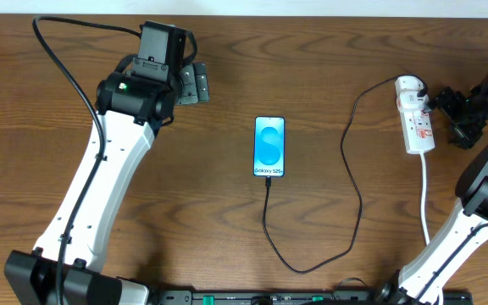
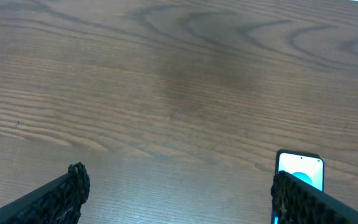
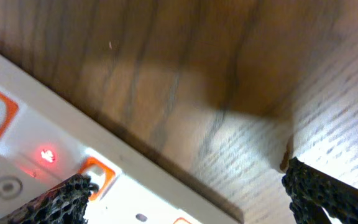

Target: Plug charger to phone and switch on socket

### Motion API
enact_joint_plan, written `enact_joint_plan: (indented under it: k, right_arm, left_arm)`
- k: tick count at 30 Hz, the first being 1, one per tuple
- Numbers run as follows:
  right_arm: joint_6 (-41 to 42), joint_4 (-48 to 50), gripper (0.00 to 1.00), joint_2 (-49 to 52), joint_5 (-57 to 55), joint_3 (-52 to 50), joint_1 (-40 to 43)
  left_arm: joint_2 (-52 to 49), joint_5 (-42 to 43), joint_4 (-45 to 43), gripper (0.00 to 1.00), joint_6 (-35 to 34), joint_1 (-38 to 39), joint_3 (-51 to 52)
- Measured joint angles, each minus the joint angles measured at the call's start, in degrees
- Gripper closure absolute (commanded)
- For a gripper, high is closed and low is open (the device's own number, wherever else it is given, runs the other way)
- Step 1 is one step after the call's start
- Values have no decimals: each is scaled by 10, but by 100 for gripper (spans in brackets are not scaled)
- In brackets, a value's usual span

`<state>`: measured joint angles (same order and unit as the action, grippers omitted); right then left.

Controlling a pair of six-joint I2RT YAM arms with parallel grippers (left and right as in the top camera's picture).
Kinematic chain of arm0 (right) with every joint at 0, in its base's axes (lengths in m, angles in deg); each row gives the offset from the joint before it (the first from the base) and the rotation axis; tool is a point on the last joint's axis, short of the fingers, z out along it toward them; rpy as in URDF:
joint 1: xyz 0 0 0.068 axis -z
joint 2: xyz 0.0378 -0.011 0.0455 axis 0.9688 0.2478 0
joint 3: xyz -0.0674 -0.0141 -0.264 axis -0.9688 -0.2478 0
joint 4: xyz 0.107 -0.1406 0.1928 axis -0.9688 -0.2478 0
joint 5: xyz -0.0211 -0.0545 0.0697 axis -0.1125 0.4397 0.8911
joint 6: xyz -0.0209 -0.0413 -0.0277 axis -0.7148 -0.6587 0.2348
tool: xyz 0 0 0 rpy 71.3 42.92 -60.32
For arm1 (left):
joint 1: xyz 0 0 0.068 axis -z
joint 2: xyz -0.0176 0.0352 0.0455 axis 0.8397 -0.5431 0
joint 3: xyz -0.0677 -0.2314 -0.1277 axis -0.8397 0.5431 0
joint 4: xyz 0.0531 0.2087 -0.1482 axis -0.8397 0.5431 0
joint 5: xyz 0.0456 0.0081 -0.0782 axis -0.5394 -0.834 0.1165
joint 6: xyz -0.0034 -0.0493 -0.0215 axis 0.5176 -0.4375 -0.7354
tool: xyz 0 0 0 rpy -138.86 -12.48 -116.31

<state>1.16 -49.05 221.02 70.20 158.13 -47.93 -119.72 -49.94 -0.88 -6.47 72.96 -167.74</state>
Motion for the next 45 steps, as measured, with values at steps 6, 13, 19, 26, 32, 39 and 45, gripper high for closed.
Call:
enact_joint_plan:
  k: [6,13,19,26,32,39,45]
  right_arm:
    - [-13,-38,1,-11,20,-12,0]
    - [-15,-73,1,-92,14,-31,23]
    - [-19,-152,1,-276,8,-30,44]
    - [-57,-210,1,-447,8,-29,6]
    - [-90,-220,1,-586,9,-54,-70]
    - [-102,-222,1,-721,11,-108,-106]
    - [-102,-223,1,-783,10,-137,-106]
  left_arm:
    - [0,0,0,5,0,0,0]
    - [0,0,0,5,0,0,0]
    - [0,0,0,5,0,0,0]
    - [0,0,0,5,0,0,0]
    - [0,0,0,5,0,0,0]
    - [0,0,0,5,0,0,0]
    - [0,0,0,5,0,0,0]
